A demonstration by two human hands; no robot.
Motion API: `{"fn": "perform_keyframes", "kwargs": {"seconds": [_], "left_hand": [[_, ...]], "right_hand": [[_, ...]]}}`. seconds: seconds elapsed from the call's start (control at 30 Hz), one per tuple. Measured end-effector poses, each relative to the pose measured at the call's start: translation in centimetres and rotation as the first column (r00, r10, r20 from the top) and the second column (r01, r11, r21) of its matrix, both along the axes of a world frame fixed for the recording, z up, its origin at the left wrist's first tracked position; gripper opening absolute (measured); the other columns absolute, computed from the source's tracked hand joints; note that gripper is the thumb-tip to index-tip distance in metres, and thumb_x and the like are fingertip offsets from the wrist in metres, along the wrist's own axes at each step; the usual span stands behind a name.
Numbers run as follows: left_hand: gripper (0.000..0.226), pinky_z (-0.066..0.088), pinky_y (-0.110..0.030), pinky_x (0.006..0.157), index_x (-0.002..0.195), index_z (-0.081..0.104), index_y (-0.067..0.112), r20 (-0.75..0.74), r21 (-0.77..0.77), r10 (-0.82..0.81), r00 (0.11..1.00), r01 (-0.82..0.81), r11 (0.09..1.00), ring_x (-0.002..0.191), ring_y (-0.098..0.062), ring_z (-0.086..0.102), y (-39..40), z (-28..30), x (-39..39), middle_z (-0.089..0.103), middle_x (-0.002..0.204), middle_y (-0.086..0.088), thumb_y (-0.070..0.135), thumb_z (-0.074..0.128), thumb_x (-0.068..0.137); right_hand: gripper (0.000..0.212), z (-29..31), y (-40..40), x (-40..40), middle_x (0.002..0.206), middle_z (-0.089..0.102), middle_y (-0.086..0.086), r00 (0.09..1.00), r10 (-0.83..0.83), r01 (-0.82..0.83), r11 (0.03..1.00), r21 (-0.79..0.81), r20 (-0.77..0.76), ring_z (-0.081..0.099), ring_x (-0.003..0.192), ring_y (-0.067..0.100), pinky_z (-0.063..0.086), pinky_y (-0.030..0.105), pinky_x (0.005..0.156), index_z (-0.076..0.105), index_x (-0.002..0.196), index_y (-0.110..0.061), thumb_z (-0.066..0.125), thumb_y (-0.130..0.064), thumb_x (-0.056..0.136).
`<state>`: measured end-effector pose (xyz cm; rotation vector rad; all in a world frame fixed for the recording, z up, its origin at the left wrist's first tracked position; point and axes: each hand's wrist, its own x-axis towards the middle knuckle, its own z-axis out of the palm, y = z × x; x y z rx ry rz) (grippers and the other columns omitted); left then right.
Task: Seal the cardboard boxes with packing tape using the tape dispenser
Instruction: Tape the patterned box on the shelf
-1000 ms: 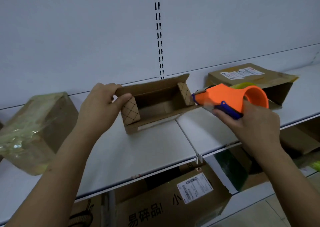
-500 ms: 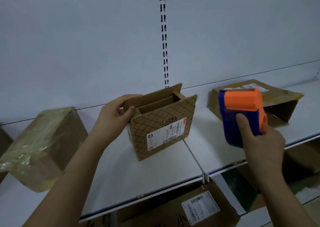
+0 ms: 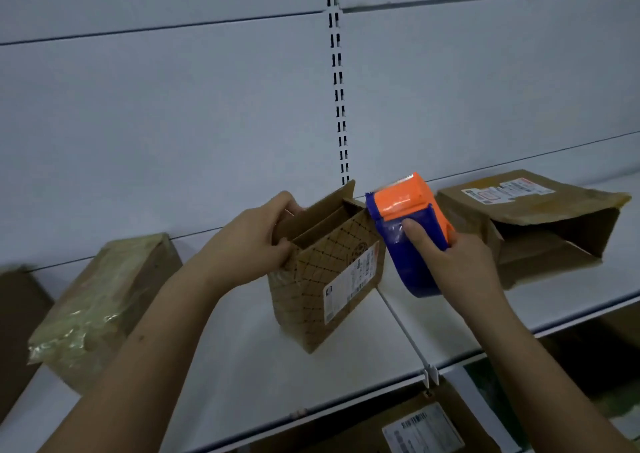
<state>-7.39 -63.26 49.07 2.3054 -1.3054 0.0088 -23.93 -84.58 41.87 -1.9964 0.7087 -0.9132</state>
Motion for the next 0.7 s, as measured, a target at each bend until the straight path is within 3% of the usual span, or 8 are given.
{"fn": "perform_keyframes", "kwargs": {"seconds": [0.1,0.17,0.23,0.33,0.43,0.57,0.63,0.7], "left_hand": [[0.046,0.058,-0.040,0.082,0.131,0.044,0.036,-0.011,0.188,0.011,1.000,-0.009,0.982,0.087,-0.009,0.067,-1.7,2.3,-0.5,0.069,0.109,0.007,0.021,0.063,0.092],[0.090,0.059,-0.036,0.078,0.155,0.003,0.041,0.047,0.356,-0.025,0.999,0.007,0.934,0.085,-0.014,0.066,-3.5,3.3,-0.8,0.067,0.107,-0.002,0.021,0.064,0.092],[0.107,0.056,-0.032,0.066,0.151,-0.018,0.049,0.081,0.496,-0.053,0.995,0.006,0.868,0.080,-0.017,0.064,-5.5,3.7,-1.0,0.064,0.104,-0.007,0.013,0.061,0.089],[0.095,0.050,-0.029,0.072,0.154,-0.006,0.050,0.088,0.583,-0.047,0.995,-0.013,0.812,0.098,-0.020,0.060,-7.8,3.7,-0.4,0.052,0.138,-0.011,0.017,0.058,0.091],[0.068,0.044,-0.032,0.090,0.152,0.023,0.050,0.089,0.554,-0.026,0.996,-0.028,0.832,0.126,-0.023,0.050,-8.4,2.9,-0.1,0.048,0.147,-0.004,0.031,0.056,0.096],[0.041,0.032,-0.031,0.106,0.147,0.044,0.032,0.011,0.456,0.005,1.000,-0.009,0.890,0.136,-0.021,0.042,-8.2,2.2,-0.6,0.044,0.152,-0.005,0.037,0.034,0.107],[0.053,0.026,-0.028,0.108,0.151,0.038,0.023,-0.174,0.307,0.014,0.985,0.041,0.951,0.142,-0.020,0.035,-7.7,2.1,-1.0,0.036,0.158,-0.006,0.047,0.020,0.107],[0.072,0.018,-0.029,0.113,0.160,0.003,0.025,-0.362,0.112,0.022,0.932,0.019,0.994,0.149,-0.018,0.023,-7.6,2.1,-1.3,0.018,0.165,0.000,0.062,0.023,0.101]], "right_hand": [[0.053,-0.1,-0.2,0.1,0.061,0.059,0.004,0.997,0.062,-0.071,0.972,0.224,0.045,0.056,0.056,0.017,0.041,0.025,0.056,0.053,0.072,-0.010,0.053,-0.062,0.082],[0.054,-0.3,-0.2,0.2,0.059,0.057,0.005,0.995,0.087,-0.097,0.954,0.283,0.049,0.054,0.055,0.019,0.040,0.028,0.059,0.052,0.069,-0.010,0.054,-0.063,0.079],[0.059,-0.5,0.1,0.3,0.063,0.059,0.009,0.993,0.106,-0.120,0.936,0.332,0.058,0.057,0.059,0.023,0.042,0.029,0.061,0.054,0.074,-0.008,0.052,-0.066,0.075],[0.057,-0.7,0.5,0.6,0.069,0.064,0.011,0.993,0.106,-0.119,0.903,0.412,0.055,0.061,0.064,0.023,0.045,0.028,0.062,0.057,0.080,-0.005,0.052,-0.061,0.085],[0.057,-1.3,1.0,1.0,0.066,0.064,0.008,0.993,0.113,-0.119,0.899,0.421,0.039,0.060,0.060,0.020,0.044,0.027,0.060,0.055,0.075,-0.007,0.051,-0.063,0.084],[0.055,-1.8,1.6,1.2,0.071,0.066,0.011,0.994,0.108,-0.108,0.895,0.434,0.024,0.062,0.063,0.020,0.045,0.026,0.059,0.055,0.075,-0.007,0.051,-0.061,0.086],[0.059,-1.6,1.8,1.1,0.066,0.064,0.010,0.997,0.075,-0.077,0.911,0.405,0.020,0.059,0.059,0.019,0.043,0.025,0.055,0.053,0.070,-0.009,0.049,-0.067,0.079],[0.063,-1.3,1.9,1.0,0.065,0.063,0.010,0.998,0.052,-0.056,0.919,0.391,0.020,0.059,0.059,0.019,0.041,0.025,0.054,0.053,0.070,-0.009,0.047,-0.072,0.071]]}}
